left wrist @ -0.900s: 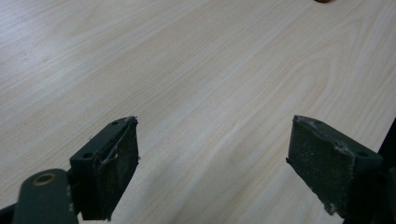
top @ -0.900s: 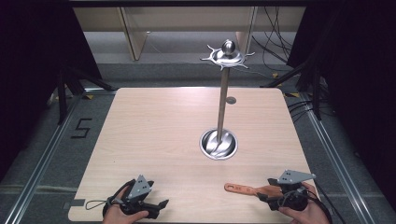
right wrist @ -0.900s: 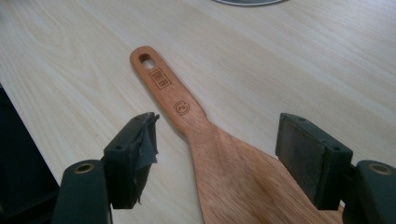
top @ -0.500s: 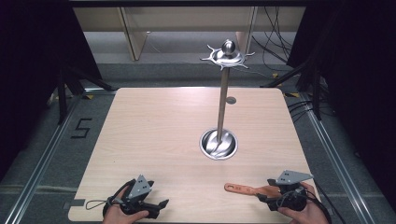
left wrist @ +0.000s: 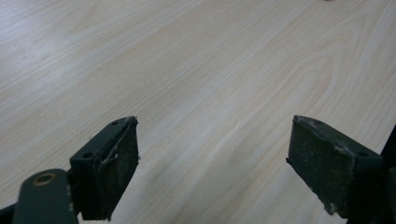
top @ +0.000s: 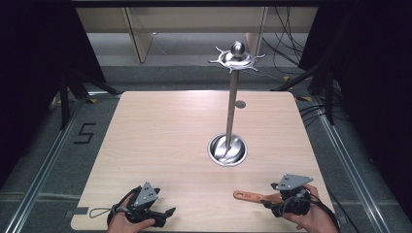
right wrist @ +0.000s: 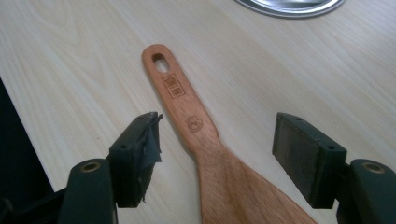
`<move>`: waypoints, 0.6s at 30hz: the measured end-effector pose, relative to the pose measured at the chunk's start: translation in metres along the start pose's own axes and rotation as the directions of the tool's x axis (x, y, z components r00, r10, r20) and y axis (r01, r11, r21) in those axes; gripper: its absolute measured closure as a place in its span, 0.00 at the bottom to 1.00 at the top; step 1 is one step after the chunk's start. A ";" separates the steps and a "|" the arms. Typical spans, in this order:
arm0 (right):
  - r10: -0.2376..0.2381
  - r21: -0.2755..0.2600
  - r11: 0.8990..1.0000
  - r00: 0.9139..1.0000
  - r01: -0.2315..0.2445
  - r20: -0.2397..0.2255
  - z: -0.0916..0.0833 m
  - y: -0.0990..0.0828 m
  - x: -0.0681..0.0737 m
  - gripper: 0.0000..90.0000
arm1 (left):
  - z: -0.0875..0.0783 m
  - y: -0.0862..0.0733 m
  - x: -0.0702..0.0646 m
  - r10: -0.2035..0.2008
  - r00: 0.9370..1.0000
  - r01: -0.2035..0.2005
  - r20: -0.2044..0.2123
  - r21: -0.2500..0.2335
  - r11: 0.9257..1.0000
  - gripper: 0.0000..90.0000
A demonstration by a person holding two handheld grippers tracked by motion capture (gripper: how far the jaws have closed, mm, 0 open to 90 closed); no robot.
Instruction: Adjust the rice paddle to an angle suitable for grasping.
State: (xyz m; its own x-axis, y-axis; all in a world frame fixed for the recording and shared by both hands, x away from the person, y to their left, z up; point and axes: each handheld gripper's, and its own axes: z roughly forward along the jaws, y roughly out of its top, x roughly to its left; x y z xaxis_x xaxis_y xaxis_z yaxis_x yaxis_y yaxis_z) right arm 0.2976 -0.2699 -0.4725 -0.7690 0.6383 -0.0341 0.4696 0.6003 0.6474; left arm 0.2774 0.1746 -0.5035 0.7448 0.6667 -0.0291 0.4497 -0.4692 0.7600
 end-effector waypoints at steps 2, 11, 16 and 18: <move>-0.011 0.020 1.000 1.000 0.011 -0.008 0.000 0.003 0.001 0.38 | 0.000 0.000 0.001 0.012 1.000 -0.012 0.000 0.000 1.000 0.18; -0.139 0.156 0.978 0.990 0.139 -0.016 0.015 0.024 0.011 0.50 | -0.001 0.000 0.001 0.008 1.000 -0.008 -0.010 0.003 1.000 0.18; -0.154 0.215 0.963 0.987 0.160 -0.045 0.017 0.028 0.012 0.53 | 0.000 0.000 0.000 -0.003 1.000 0.003 -0.005 -0.002 1.000 0.18; -0.168 0.242 0.953 0.983 0.182 -0.076 0.019 0.030 0.012 0.54 | -0.001 0.000 0.001 0.006 1.000 -0.006 -0.009 0.002 1.000 0.18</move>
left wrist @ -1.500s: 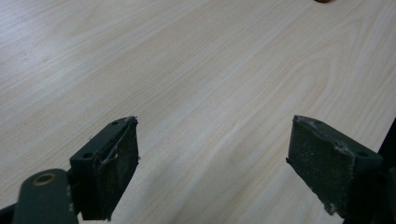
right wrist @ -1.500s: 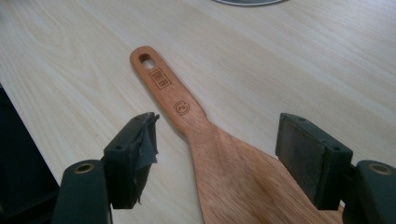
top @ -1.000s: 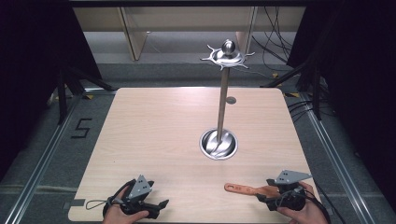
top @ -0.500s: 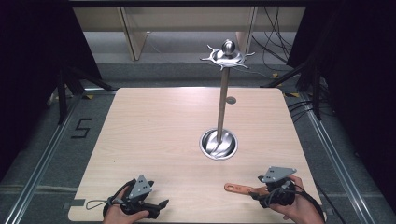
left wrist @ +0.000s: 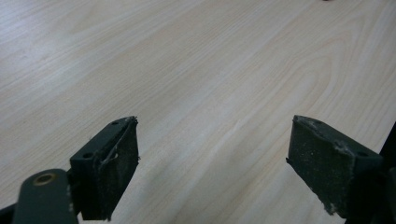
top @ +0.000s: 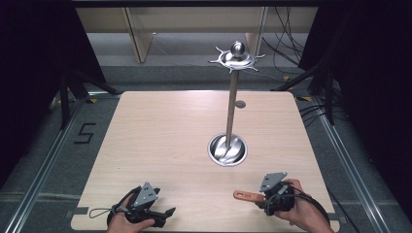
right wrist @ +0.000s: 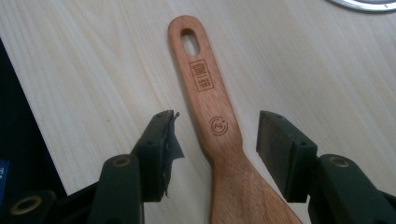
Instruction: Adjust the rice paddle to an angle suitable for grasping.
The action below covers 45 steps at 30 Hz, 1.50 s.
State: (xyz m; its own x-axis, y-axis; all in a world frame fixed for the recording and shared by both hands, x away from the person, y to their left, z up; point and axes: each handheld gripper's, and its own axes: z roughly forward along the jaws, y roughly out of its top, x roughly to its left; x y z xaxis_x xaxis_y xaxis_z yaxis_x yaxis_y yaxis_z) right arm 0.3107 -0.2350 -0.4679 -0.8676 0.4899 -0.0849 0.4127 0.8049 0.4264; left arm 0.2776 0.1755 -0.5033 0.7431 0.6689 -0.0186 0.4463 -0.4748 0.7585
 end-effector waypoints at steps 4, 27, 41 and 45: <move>-0.036 0.032 0.999 0.999 0.036 -0.011 0.004 0.007 0.000 0.54 | 0.000 0.000 0.001 0.010 1.000 -0.010 -0.005 0.001 1.000 0.18; -0.041 0.181 0.982 0.997 0.052 -0.066 0.021 0.025 -0.009 0.60 | 0.000 0.000 0.000 -0.009 1.000 0.009 0.004 -0.004 1.000 0.18; -0.061 0.226 0.971 0.994 0.079 -0.086 0.027 0.034 -0.013 0.64 | 0.000 0.000 0.000 -0.012 1.000 0.012 0.007 -0.003 1.000 0.18; -0.058 0.239 0.968 0.993 0.081 -0.101 0.028 0.036 -0.015 0.66 | -0.001 0.000 0.000 -0.004 1.000 0.004 0.004 0.000 1.000 0.18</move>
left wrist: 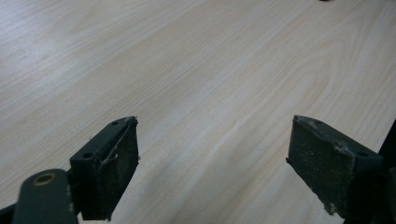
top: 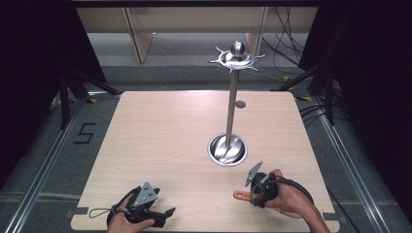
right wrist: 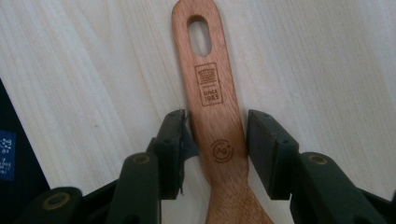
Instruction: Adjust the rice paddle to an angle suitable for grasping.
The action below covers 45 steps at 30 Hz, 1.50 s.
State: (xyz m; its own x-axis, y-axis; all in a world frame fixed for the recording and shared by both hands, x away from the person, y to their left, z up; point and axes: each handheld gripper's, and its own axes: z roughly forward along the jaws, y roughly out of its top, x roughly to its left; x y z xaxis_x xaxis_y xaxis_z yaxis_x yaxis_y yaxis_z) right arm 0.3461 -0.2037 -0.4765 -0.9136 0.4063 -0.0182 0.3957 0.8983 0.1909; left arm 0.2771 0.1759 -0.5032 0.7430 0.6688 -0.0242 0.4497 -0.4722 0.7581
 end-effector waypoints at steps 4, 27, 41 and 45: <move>0.005 0.033 0.999 1.000 -0.005 0.003 0.000 0.003 -0.002 0.68 | 0.000 0.000 0.000 -0.003 1.000 0.003 0.000 -0.003 1.000 0.18; 0.025 -0.122 0.992 0.999 -0.020 0.045 -0.023 0.004 -0.007 0.74 | -0.001 0.001 0.001 0.033 0.999 -0.032 0.002 -0.007 0.999 0.18; 0.102 -0.312 0.947 0.993 -0.081 0.051 -0.054 -0.003 -0.012 0.74 | -0.001 0.000 -0.001 0.001 1.000 -0.001 0.009 -0.007 1.000 0.18; 0.124 -0.383 0.919 0.991 -0.096 0.047 -0.063 -0.005 -0.012 0.74 | 0.000 0.000 -0.001 -0.008 1.000 0.008 0.010 -0.014 1.000 0.18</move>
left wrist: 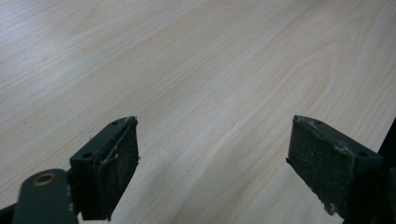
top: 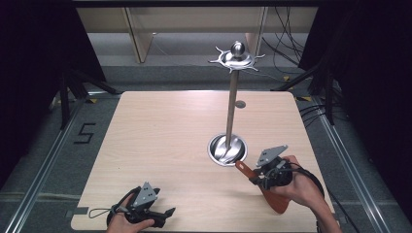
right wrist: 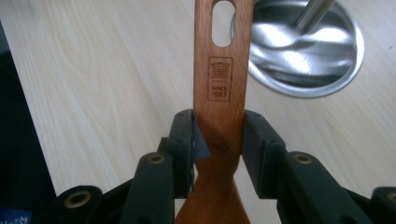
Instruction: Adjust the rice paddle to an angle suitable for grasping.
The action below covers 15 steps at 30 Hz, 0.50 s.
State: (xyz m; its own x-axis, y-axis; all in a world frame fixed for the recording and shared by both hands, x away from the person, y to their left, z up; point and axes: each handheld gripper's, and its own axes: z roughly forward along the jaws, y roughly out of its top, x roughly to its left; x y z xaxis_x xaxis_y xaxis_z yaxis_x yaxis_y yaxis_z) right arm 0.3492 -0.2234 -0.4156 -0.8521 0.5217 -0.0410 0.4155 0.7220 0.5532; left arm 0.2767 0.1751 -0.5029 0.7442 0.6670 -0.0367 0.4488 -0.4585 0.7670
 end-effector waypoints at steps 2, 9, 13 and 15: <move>0.010 -0.023 1.000 1.000 -0.010 -0.003 -0.004 0.001 -0.002 0.74 | -0.001 0.000 0.002 0.033 0.999 -0.033 -0.001 0.008 0.999 0.18; 0.039 -0.161 0.986 0.999 -0.038 0.006 -0.022 0.001 -0.011 0.74 | 0.000 0.000 0.001 0.010 1.000 -0.010 -0.005 -0.004 1.000 0.18; 0.052 -0.204 0.978 0.998 -0.047 0.020 -0.032 0.001 -0.015 0.74 | 0.000 0.000 0.000 -0.005 1.000 0.005 -0.001 0.001 1.000 0.18; 0.081 -0.241 0.968 0.996 -0.070 0.035 -0.037 0.000 -0.017 0.74 | 0.000 0.000 0.001 0.009 1.000 -0.009 -0.006 -0.003 1.000 0.18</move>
State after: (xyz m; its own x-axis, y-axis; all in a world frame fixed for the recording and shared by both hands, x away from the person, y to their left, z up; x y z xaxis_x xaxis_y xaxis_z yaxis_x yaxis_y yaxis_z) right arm 0.3521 -0.2490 -0.3838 -0.8043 0.5937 -0.0249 0.3854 0.5531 0.7386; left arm 0.2772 0.1755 -0.5025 0.7451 0.6664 -0.0261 0.4406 -0.4624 0.7694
